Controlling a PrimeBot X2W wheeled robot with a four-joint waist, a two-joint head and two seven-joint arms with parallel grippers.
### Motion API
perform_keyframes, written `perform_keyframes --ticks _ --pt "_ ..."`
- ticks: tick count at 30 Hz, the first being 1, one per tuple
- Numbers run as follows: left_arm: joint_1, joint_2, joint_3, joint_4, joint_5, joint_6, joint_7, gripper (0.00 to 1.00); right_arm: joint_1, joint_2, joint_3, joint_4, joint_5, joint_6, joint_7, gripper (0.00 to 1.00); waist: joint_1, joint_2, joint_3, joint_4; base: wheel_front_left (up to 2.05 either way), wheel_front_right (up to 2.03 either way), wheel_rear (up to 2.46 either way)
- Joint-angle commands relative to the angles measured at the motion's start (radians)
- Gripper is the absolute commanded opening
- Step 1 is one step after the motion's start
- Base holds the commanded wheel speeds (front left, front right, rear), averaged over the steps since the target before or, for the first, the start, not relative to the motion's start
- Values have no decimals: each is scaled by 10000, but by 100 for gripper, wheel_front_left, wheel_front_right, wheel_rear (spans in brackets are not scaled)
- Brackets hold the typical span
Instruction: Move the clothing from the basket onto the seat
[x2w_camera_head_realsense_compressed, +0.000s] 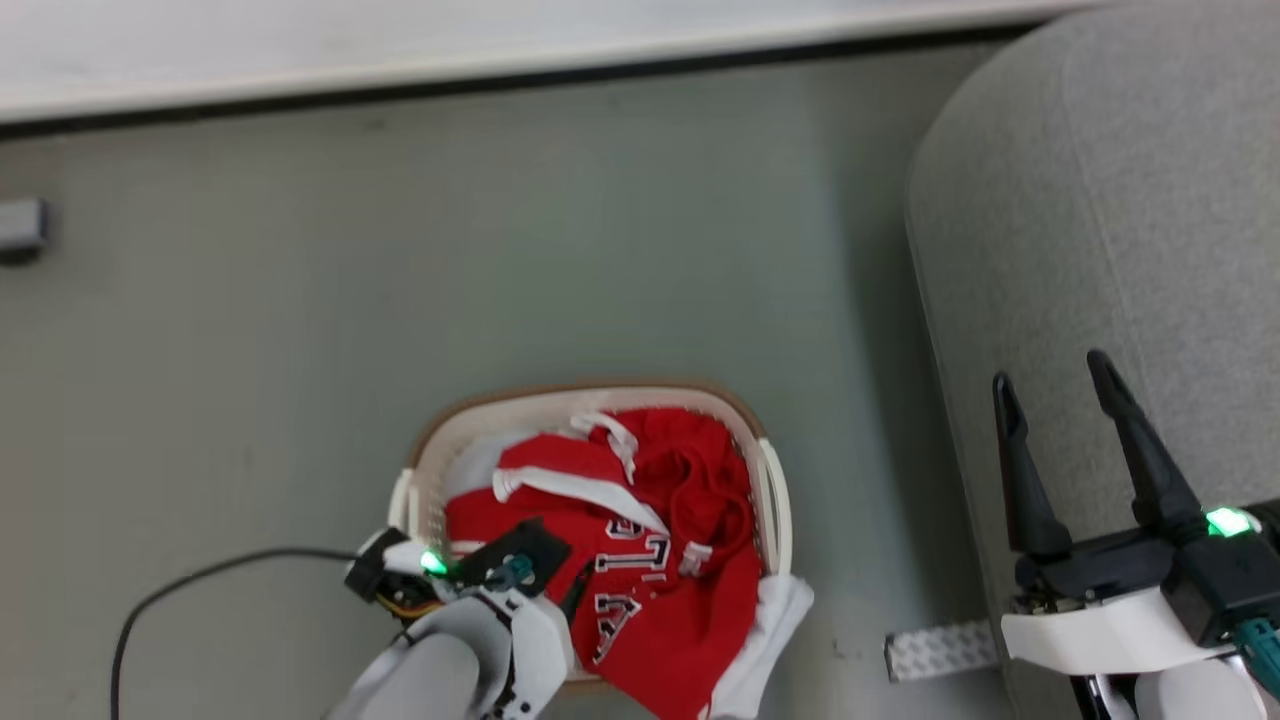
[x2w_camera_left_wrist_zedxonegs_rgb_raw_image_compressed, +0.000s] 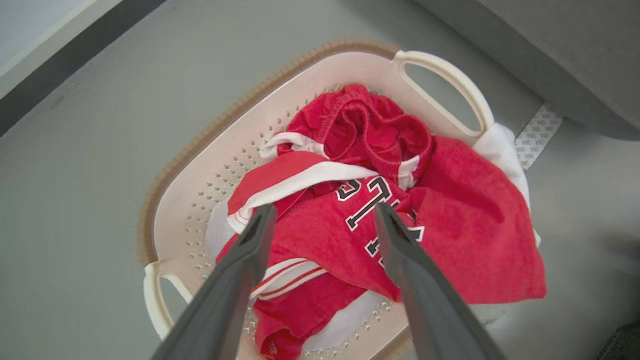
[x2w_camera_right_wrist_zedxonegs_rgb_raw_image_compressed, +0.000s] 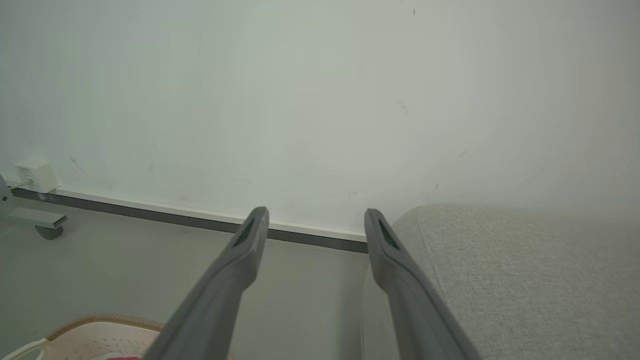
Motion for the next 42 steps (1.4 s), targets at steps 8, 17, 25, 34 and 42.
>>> perform_keyframes --ticks 8,17,25,34,42 --pt "-1651 293 -862 1550 725 -82 332 100 -796 -29 189 -674 185 -21 -7 100 -2 0 2522 -596 0 0 0" --pt "-2768 554 -1388 2299 1066 -16 129 100 -692 -29 125 -1315 422 -21 -7 100 -2 0 3765 -767 0 0 0" --pt "-3553 616 -1562 2433 1124 495 -241 100 -495 -30 155 -1598 817 -21 -7 100 -2 0 4413 -834 0 0 0" --pt "-4020 597 -1973 2644 1326 783 -265 100 -279 -29 184 -1795 1091 -21 -7 100 -2 0 4973 -940 0 0 0" --pt "-4177 387 -2321 2761 1379 874 -12 35 128 -30 -59 -2190 1056 -21 -7 100 -2 0 5415 -798 0 0 0"
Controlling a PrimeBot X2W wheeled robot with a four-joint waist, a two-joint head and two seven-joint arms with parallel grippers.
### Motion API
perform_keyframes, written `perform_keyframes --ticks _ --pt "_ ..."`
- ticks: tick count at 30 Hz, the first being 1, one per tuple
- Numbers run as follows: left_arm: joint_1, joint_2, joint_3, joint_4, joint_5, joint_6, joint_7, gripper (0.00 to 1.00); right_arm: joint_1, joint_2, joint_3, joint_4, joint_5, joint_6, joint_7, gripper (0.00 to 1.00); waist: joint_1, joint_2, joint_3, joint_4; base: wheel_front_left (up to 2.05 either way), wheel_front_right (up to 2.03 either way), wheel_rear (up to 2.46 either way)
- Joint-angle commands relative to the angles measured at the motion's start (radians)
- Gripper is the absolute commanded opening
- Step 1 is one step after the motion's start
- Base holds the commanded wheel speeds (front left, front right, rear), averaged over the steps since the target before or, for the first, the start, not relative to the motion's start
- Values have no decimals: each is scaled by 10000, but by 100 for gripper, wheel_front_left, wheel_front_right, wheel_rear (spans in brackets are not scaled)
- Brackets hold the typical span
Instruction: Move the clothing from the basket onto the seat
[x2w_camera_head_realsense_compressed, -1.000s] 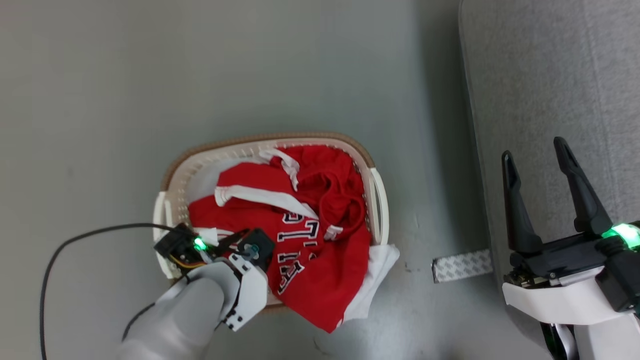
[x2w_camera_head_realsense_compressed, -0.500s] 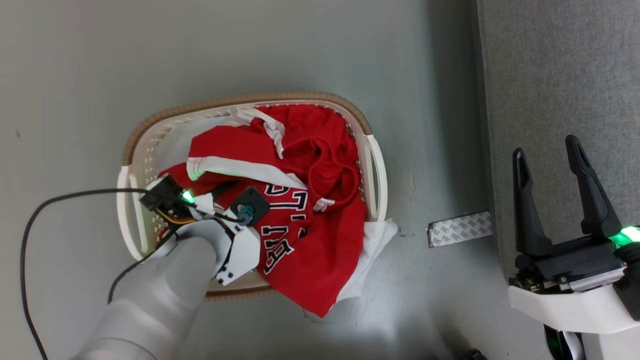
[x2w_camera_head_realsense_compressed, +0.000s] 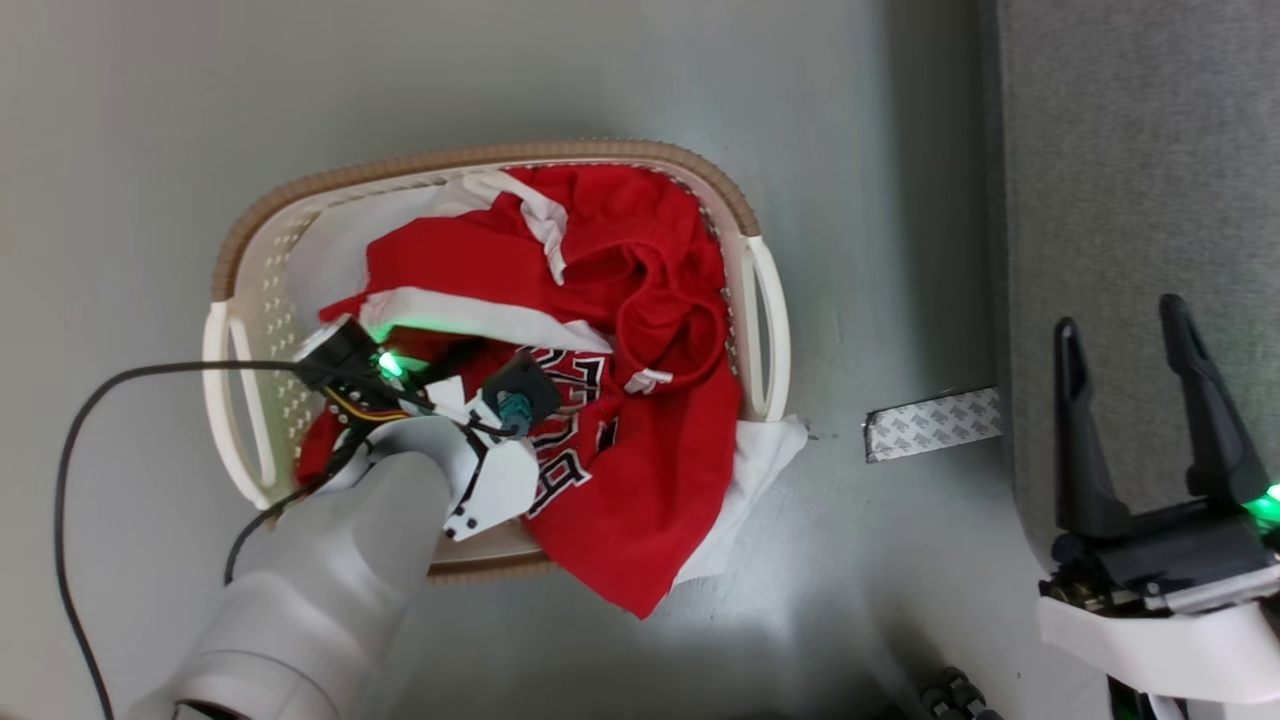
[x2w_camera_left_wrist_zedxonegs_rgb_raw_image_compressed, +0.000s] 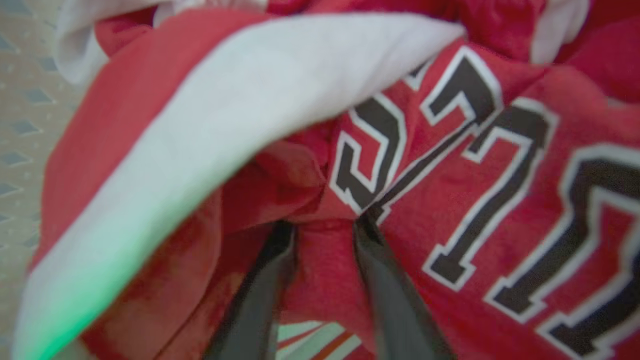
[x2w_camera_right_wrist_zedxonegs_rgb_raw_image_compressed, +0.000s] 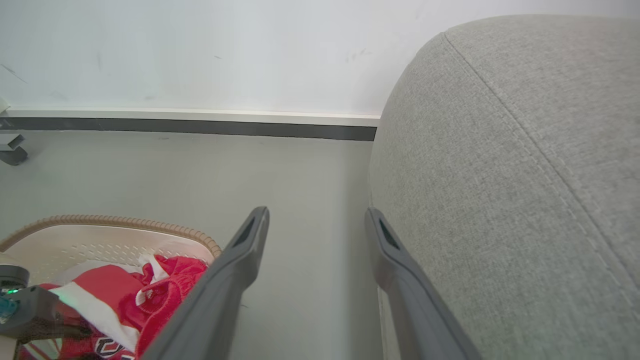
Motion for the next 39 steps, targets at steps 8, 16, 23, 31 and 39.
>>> perform_keyframes --ticks 8,16,23,31,39 --pt "134 -282 97 76 -540 -87 -203 0 303 -24 -366 -181 -291 -21 -7 100 -1 0 -207 314 0 0 0" --pt "738 -423 838 -783 -1940 -393 -537 0 224 -27 -285 93 -316 -21 -5 100 -1 0 -1065 557 0 0 0" --pt "2166 -440 1026 -2525 -2801 -426 -521 0 293 -27 -364 586 -378 -21 -7 100 -1 0 -2550 868 0 0 0" --pt "3677 -447 883 -2844 -3551 -662 -523 0 638 -28 -462 1180 -334 -21 -5 100 -1 0 -4507 1238 0 0 0" --pt "4770 -448 1073 -2808 -4613 -787 -515 0 1308 -30 -402 1784 -132 -21 -5 100 -1 0 -6635 1481 0 0 0"
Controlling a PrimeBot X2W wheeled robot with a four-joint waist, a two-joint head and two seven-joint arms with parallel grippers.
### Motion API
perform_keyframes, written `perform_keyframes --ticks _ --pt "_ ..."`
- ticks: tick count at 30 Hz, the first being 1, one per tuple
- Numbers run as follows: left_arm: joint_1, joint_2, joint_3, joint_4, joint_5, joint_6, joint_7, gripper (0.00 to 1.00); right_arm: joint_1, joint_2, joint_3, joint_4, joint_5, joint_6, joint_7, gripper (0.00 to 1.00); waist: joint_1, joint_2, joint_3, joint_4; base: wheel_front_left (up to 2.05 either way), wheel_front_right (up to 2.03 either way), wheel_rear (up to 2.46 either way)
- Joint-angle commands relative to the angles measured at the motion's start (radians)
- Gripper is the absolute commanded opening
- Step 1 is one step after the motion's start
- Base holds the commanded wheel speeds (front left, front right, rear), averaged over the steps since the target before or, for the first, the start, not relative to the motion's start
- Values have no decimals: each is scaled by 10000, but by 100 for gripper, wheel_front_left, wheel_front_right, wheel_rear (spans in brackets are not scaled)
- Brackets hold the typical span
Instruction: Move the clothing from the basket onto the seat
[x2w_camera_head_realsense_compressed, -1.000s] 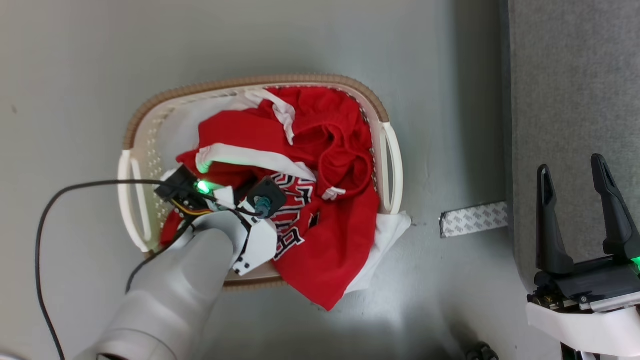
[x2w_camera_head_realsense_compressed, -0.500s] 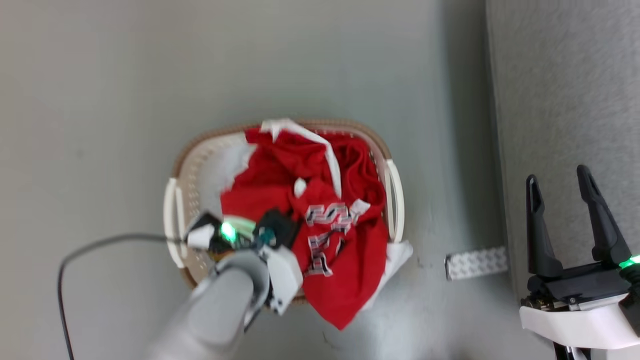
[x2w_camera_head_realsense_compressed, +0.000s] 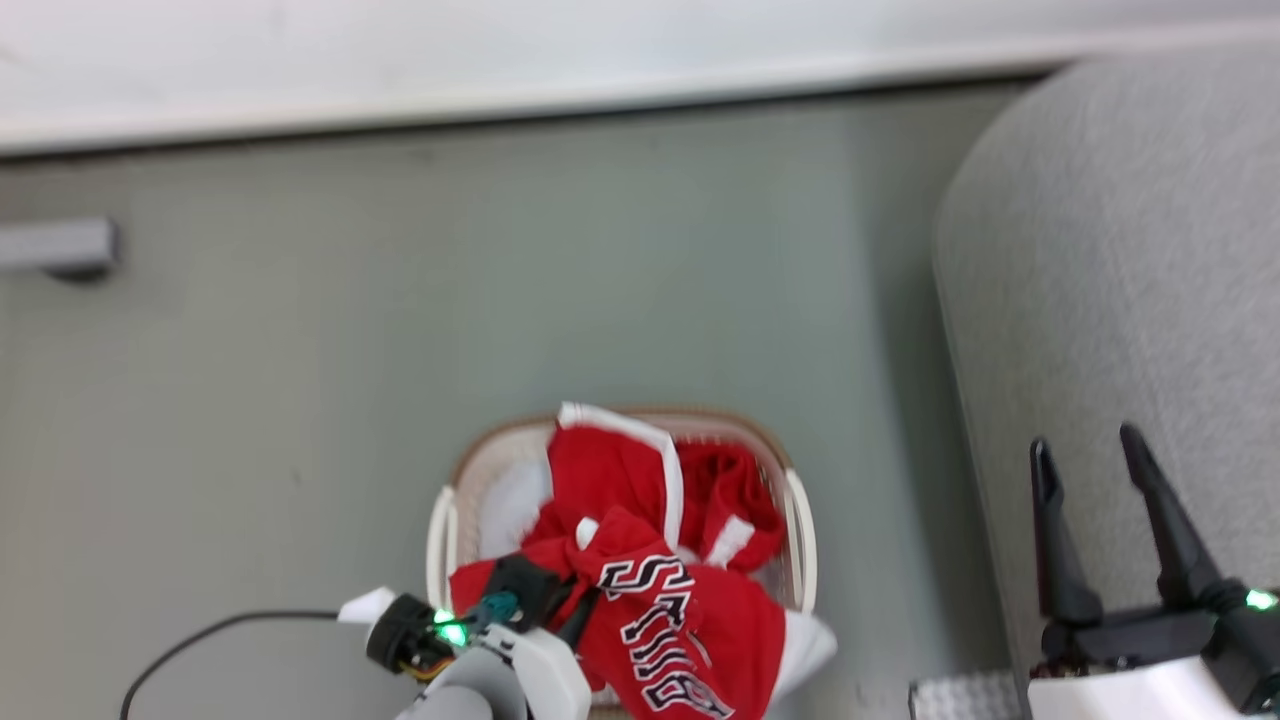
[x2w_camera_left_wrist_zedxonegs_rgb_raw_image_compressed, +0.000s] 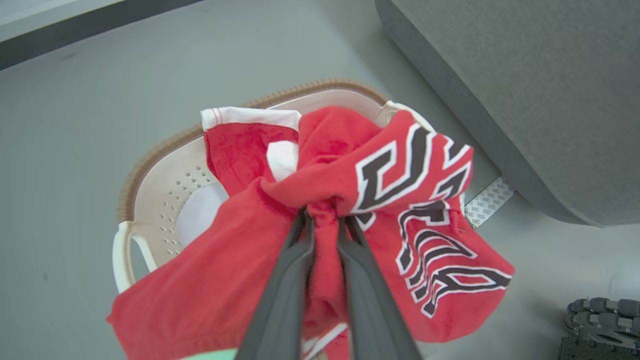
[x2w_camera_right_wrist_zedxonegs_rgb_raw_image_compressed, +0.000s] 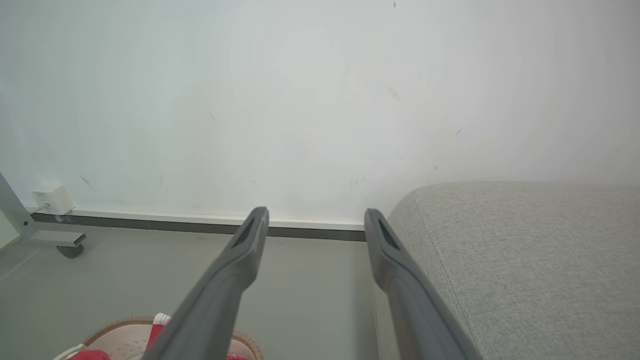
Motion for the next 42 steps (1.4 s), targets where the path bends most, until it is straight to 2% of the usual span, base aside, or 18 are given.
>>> perform_keyframes --ticks 1,14,19,30,35,42 --pt "273 32 116 -64 -187 14 1 0 247 -36 2 114 90 -21 -3 100 1 0 -1075 244 0 0 0" --pt "1334 362 648 -2185 -1012 453 238 0 1497 -37 170 742 110 -21 -5 100 1 0 -3381 536 0 0 0" --pt "1577 486 771 -3674 -1179 703 631 0 1880 -36 249 814 -155 -21 -5 100 1 0 -3968 711 0 0 0" --pt "1789 913 1072 -7221 -1393 1358 1928 0 1888 -36 620 424 -660 -21 -5 100 1 0 -4538 798 0 0 0" --pt "1936 1126 960 -8229 -1305 1502 2479 0 1837 -67 1317 -65 -1080 -21 -3 100 1 0 -4581 739 0 0 0" --pt "1977 1240 777 -9115 -1231 1576 2940 0 1272 -756 3149 -188 -992 -21 -5 100 1 0 -4530 674 0 0 0"
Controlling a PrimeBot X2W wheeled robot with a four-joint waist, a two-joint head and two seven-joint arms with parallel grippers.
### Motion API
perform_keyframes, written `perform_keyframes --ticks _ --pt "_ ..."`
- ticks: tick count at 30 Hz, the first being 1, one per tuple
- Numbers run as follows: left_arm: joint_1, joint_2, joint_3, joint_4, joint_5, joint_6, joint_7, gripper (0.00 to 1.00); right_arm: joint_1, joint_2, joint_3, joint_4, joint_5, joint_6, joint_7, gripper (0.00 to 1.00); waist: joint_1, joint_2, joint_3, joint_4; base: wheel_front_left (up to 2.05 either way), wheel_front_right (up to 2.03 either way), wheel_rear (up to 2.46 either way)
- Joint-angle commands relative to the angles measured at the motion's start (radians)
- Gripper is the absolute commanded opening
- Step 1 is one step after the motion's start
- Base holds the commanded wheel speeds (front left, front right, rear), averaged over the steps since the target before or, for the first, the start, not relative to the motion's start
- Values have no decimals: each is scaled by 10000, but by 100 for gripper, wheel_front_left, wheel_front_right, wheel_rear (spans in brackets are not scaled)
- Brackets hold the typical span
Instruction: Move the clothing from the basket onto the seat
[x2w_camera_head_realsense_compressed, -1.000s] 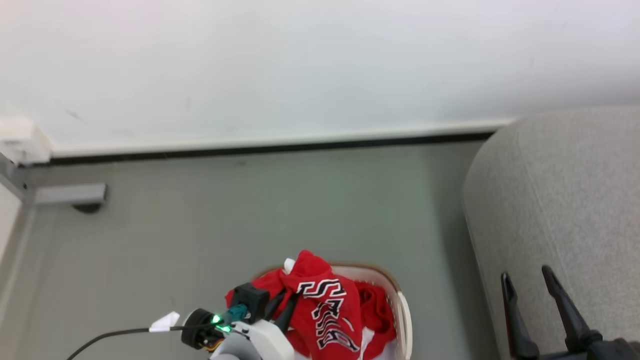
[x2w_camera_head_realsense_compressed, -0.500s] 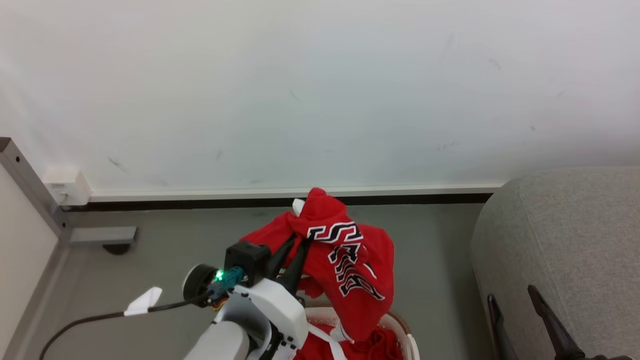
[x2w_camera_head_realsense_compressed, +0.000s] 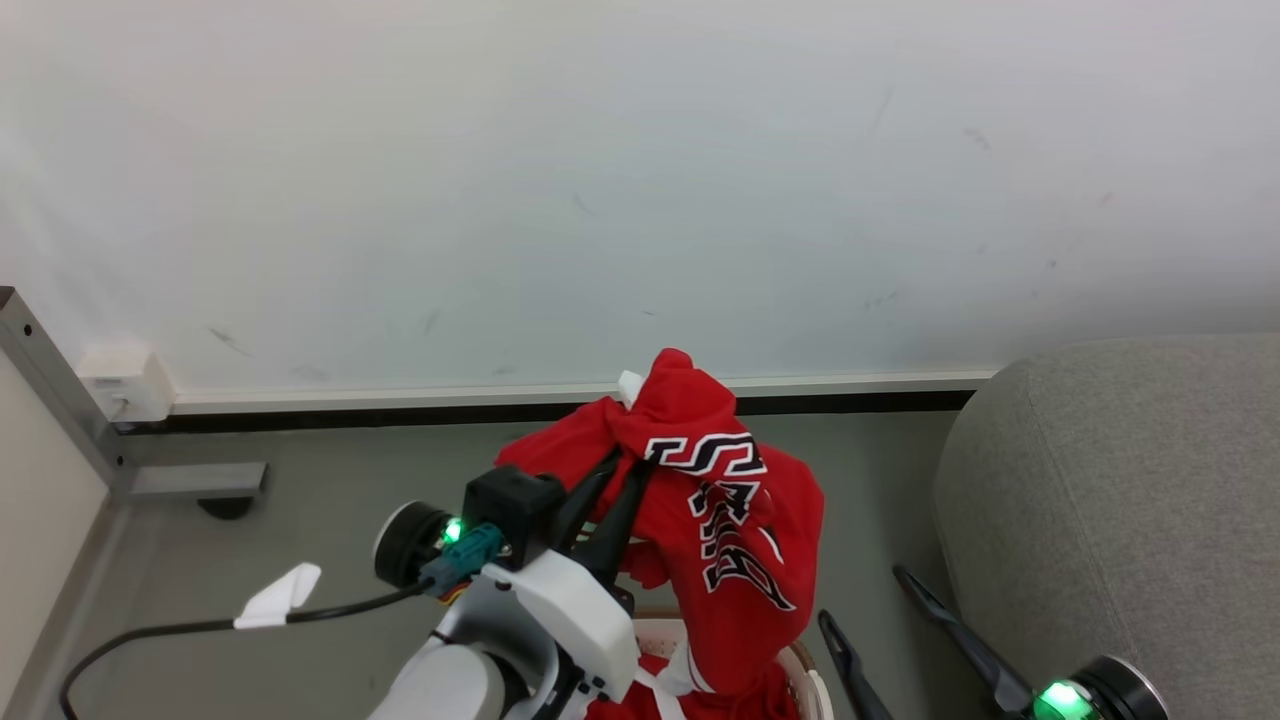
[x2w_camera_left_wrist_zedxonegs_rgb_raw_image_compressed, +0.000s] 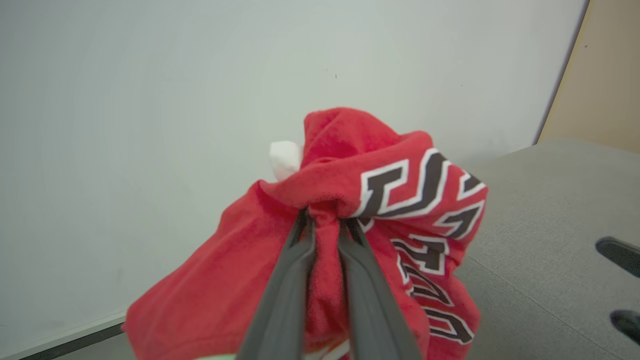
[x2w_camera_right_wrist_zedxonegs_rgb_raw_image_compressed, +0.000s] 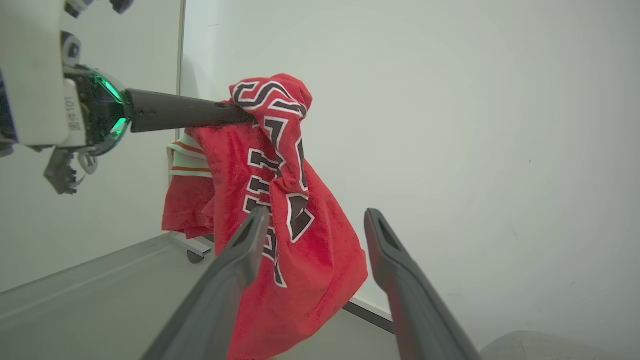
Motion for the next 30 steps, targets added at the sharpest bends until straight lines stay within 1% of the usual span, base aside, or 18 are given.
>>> perform_keyframes --ticks 1,3,7,9,14,18,19,20,24,28,29,30 --pt "80 48 -25 -189 81 15 54 0 -404 -183 310 82 66 -21 -5 100 1 0 19 -17 0 0 0" --pt "64 16 -103 -364 82 6 135 0 -778 -400 684 302 -77 -21 -7 100 1 0 30 -8 0 0 0" --pt "39 -75 -337 -672 110 -60 236 0 -1609 -454 1129 1040 -296 -21 -5 100 1 0 29 46 0 0 0" --pt "41 -135 -502 -780 105 -137 328 0 -1992 -427 1246 1534 -453 -21 -3 100 1 0 7 105 0 0 0" --pt "-39 -290 -904 -971 67 -315 505 0 -2995 -297 1750 2709 -375 -21 -5 100 1 0 -48 264 0 0 0" --pt "-16 -465 -1107 -1007 -136 -406 601 0 -3679 -144 2229 3623 -39 -21 -3 99 1 0 -85 367 0 0 0" --pt "-33 -482 -1135 -980 -152 -422 605 0 -3799 -79 2337 3849 154 -21 -5 35 1 0 -91 407 0 0 0" --pt "-46 -508 -1167 -949 -169 -424 597 0 -3951 -72 2444 4110 284 -21 -3 0 1 0 -99 444 0 0 0" --pt "-105 -543 -1136 -824 -241 -343 557 0 -4238 69 2506 4495 927 -21 -5 0 1 0 -101 561 0 0 0" --pt "-94 -395 -1038 -710 -158 -233 456 0 -4224 126 2263 4421 1273 -21 -6 0 1 0 -77 592 0 0 0" --pt "-84 -364 -1011 -690 -125 -207 435 2 -4188 138 2217 4388 1332 -23 -6 0 1 0 -70 584 0 0 0" --pt "-74 -329 -999 -653 -92 -188 380 37 -4157 148 2161 4343 1381 -21 -6 0 1 0 -62 571 0 0 0"
